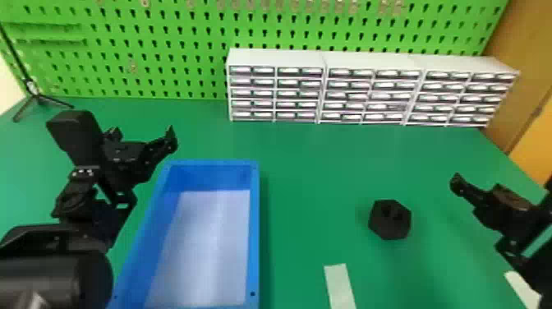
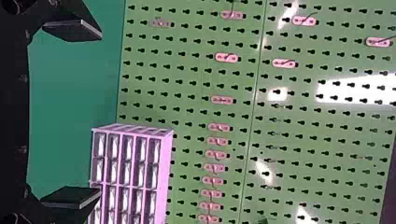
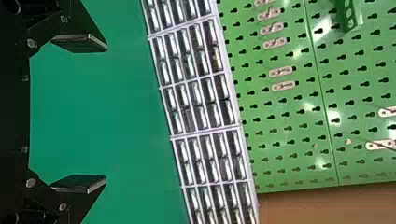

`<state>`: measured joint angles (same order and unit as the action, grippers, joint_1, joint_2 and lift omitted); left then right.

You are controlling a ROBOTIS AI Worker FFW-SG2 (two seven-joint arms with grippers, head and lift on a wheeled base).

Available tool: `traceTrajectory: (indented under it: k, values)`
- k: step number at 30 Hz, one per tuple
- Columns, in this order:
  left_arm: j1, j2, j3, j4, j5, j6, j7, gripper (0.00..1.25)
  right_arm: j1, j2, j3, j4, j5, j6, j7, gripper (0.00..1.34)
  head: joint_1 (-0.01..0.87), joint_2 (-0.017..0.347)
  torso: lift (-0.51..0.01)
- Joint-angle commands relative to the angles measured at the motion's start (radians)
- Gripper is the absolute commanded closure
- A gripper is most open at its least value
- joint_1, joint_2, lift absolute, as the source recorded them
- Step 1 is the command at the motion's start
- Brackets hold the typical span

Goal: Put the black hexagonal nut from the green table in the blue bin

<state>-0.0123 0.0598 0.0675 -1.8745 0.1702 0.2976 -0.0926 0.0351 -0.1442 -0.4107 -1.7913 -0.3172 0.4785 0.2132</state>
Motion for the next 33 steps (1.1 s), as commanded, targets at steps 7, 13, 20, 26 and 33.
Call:
traceTrajectory:
  k: [7,13,20,26,33]
  values:
    - [0.0,0.0,0.002,0.0,0.0,0.0,-0.001,0.11,-0.029,0.009,-0.042,-0.082,0.047,0.166,0.0,0.29,0.692,0.008,-0.097]
    - [-0.002,0.0,0.0,0.0,0.0,0.0,-0.001,0.11,-0.07,-0.003,-0.059,-0.14,0.066,0.362,0.0,0.28,0.692,0.008,-0.097]
    - [-0.003,0.0,0.002,0.0,0.0,0.0,-0.001,0.11,-0.113,-0.051,-0.036,-0.184,0.075,0.562,0.0,0.28,0.692,0.008,-0.097]
    - [-0.003,0.0,0.002,0.0,0.0,0.0,-0.001,0.11,-0.153,-0.06,-0.019,-0.224,0.125,0.71,0.0,0.28,0.692,0.008,-0.097]
    - [-0.003,0.0,0.002,0.0,0.0,0.0,-0.003,0.11,-0.199,-0.074,0.03,-0.287,0.21,0.911,0.0,0.28,0.692,0.008,-0.097]
